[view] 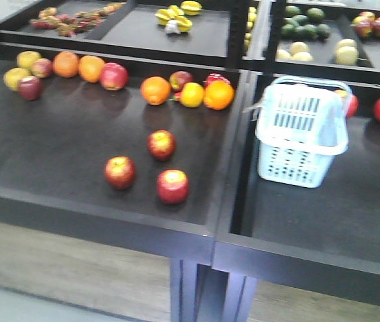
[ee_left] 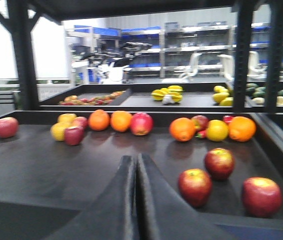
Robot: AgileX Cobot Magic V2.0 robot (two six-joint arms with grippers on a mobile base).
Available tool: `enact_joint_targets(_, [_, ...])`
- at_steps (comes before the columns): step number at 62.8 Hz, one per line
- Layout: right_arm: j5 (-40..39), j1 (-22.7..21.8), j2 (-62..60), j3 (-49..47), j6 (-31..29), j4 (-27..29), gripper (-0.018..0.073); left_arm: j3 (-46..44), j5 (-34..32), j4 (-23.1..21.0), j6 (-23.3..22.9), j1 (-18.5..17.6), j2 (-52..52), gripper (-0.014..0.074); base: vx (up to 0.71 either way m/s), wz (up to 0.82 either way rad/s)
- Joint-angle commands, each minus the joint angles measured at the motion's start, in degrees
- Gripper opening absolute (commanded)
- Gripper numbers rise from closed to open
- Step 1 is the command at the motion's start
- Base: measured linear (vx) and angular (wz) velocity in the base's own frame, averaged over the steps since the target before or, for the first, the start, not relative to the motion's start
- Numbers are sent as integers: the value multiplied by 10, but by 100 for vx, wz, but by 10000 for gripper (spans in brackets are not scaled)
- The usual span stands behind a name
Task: Pick three apples into basket with both arms
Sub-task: 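Turn and approach the table holding the light-blue basket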
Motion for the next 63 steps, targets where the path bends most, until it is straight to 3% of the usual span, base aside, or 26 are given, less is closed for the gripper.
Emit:
enact_joint_targets(1, [-42, -3, -6, 8, 0, -7, -4, 14, -38, -6, -1, 0, -8, -6, 5, -33])
enact_joint_targets(63, [-42, -3, -6, 8, 0, -7, -4, 14, -38, -6, -1, 0, -8, -6, 6, -33])
